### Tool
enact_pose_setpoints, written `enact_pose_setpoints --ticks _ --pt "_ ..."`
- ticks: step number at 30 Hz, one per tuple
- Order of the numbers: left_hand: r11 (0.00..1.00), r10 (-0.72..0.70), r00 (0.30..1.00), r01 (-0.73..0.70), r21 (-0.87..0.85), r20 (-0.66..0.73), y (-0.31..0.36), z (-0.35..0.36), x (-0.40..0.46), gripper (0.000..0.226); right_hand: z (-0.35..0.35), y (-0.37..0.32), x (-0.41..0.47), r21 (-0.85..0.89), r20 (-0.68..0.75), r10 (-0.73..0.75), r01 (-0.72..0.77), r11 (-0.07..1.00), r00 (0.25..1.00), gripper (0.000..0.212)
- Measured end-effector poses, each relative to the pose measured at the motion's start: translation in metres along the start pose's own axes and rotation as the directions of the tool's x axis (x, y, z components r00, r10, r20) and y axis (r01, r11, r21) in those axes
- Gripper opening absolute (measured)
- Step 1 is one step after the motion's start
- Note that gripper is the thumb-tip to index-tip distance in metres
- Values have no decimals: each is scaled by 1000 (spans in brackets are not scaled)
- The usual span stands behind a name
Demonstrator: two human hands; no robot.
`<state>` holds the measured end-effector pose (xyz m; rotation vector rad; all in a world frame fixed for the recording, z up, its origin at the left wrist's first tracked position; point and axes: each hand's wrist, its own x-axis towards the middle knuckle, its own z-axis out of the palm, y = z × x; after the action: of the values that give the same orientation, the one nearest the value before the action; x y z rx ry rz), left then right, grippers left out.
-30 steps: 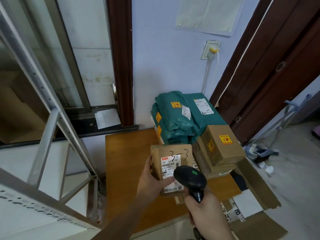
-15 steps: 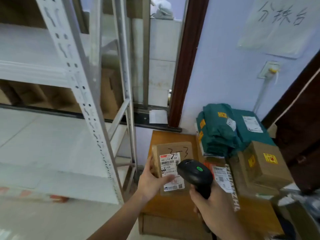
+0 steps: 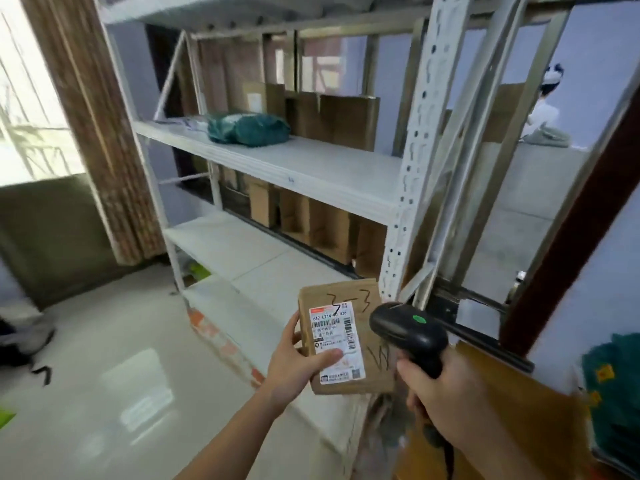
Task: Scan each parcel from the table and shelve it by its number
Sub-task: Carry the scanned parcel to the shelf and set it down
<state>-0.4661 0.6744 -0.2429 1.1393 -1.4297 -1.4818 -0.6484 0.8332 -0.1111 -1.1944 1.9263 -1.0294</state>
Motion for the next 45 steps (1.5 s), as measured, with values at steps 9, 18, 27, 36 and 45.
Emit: enact_pose_setpoints --ticks 9,18,27,36,45 --pt "993 117 979 -120 -9 -167 67 -174 45 129 125 -124 54 -35 62 -74 77 996 995 31" --pt "975 220 956 -220 20 -194 109 -294 103 109 188 -223 101 103 104 -208 198 975 972 11" --pt "957 287 942 -291 4 -173 155 -343 198 97 220 -277 182 125 54 -263 255 959 963 6" --pt "916 399 916 -397 66 -33 215 -356 315 92 217 -331 272 90 -111 -348 358 929 931 3" --pt "877 479 865 -480 -27 148 267 -327 431 92 225 -360 329 68 -209 -283 303 951 936 5"
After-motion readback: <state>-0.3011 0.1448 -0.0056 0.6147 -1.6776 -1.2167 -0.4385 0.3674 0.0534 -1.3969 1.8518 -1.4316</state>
